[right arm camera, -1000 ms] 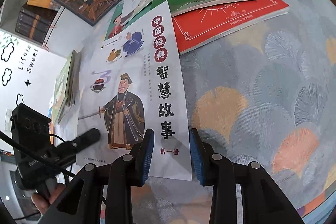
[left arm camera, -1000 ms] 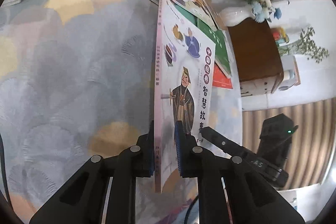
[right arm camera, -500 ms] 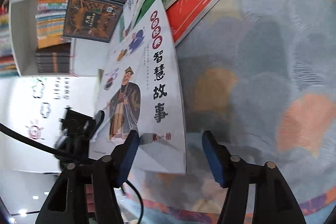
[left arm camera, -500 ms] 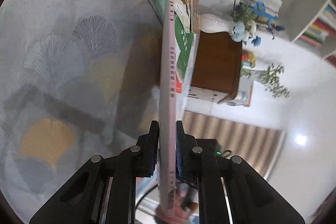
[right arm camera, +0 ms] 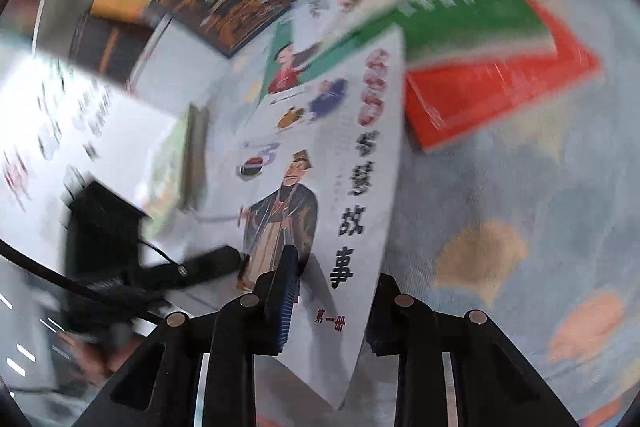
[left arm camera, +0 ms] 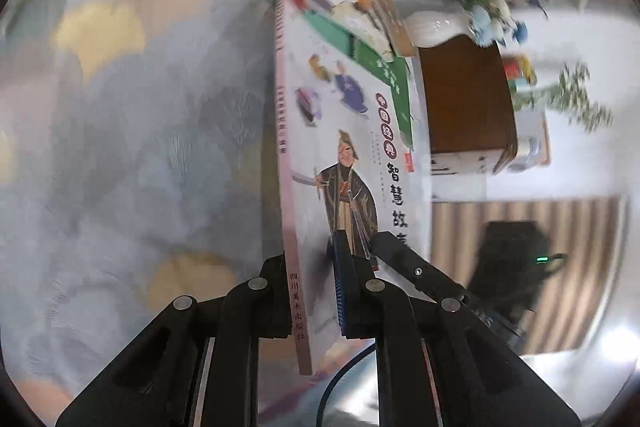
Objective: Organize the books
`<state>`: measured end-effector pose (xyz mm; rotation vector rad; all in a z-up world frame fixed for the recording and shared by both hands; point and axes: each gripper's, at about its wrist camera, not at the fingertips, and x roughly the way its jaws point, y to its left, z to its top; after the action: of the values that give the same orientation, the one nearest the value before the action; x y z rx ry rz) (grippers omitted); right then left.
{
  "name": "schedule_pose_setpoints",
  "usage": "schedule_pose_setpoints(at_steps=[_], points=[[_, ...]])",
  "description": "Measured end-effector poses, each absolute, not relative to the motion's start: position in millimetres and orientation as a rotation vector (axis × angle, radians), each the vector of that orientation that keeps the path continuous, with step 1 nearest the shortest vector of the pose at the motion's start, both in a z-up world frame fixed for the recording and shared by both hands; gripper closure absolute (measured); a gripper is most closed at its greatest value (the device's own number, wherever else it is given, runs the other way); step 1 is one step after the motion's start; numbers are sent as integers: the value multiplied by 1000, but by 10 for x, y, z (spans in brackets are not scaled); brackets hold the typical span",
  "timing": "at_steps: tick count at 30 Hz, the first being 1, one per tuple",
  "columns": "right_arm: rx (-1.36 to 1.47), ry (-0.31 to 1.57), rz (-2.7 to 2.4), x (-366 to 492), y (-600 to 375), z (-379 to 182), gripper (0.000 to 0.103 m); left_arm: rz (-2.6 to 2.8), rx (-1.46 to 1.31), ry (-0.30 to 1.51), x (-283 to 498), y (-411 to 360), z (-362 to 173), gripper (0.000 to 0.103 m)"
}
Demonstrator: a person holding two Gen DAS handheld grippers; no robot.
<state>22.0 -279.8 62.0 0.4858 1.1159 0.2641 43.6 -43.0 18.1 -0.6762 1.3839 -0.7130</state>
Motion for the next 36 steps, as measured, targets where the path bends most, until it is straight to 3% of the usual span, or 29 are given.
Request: schedule_pose_setpoints(at_steps=[5, 16, 24, 34, 36], points=[[101, 1033, 257, 123, -2256, 1005, 76, -717, -639, 1265, 463, -320, 491, 92], [48, 926, 505, 713, -1265, 1619, 75, -535, -687, 995, 621, 846, 1084, 91], [1, 1016, 681, 1398, -236, 1243, 73, -271, -661, 967, 843, 1648, 871, 89], [21, 1130, 675, 1952, 215, 779, 73, -143, -662, 1033, 1172, 1996, 499, 83], [24, 1180, 646, 2043, 229, 642, 69, -90, -638, 1063, 1139, 2101, 431, 83]])
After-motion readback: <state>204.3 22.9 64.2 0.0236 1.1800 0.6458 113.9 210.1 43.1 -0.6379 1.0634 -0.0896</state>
